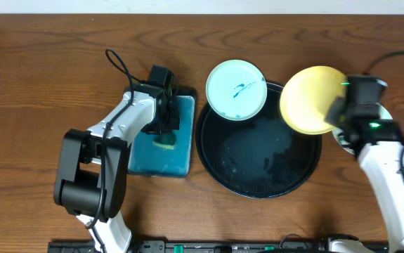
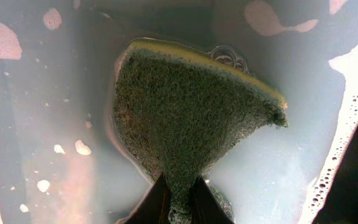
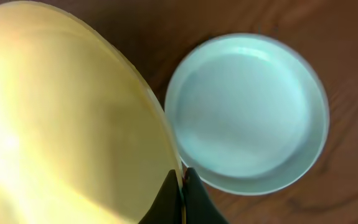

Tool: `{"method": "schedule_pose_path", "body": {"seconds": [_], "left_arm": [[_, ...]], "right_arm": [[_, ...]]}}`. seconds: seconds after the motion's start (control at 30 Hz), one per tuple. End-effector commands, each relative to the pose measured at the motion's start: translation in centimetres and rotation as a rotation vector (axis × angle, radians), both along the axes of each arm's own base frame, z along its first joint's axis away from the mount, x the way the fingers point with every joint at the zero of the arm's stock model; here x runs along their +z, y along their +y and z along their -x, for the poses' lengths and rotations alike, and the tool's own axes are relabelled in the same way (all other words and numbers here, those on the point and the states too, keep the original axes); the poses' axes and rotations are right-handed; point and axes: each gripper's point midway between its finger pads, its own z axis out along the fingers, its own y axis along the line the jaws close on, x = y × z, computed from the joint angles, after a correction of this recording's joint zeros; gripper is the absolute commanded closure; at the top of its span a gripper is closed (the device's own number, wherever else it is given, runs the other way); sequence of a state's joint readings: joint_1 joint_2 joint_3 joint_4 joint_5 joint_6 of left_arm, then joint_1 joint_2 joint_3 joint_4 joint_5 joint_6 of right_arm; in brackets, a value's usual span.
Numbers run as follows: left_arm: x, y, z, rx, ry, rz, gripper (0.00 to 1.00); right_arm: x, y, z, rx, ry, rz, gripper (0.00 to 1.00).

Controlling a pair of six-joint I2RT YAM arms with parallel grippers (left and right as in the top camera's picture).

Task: Clean dirty plates on tray and stack at the side
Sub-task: 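Lower the yellow plate onto the pale blue plate and release, then move the right gripper to the white plate and grip its rim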

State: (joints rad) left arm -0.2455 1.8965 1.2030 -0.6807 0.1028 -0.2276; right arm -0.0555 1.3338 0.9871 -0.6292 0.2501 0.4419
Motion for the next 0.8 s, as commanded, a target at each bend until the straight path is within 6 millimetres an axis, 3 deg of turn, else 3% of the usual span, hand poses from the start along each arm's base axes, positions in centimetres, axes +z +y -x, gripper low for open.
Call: {"method": "schedule_pose_path", "body": {"seconds": [0.0, 0.13, 0.4, 0.77], "left_arm": [[-1.9, 0.4, 1.1, -0.009, 0.067, -0.015, 0.93], [-1.9, 0.4, 1.1, -0.009, 0.067, -0.015, 0.92], [-1.9, 0.4, 1.1, -0.009, 0.067, -0.015, 0.92], [-1.9, 0.4, 1.1, -0.009, 0.068, -0.016, 0.93]], "right_arm": [[0.3, -0.7, 0.2, -0.068, -0.053, -0.249, 0.99], [-0.7, -4.7, 2.1, -0.205, -0.019, -0.282, 0.99], [-3.5, -10.1, 5.0, -0.421, 0.041, -0.333, 0.99], [-7.9, -12.8, 6.4, -0.529, 0.134, -0.399, 0.99]]}}
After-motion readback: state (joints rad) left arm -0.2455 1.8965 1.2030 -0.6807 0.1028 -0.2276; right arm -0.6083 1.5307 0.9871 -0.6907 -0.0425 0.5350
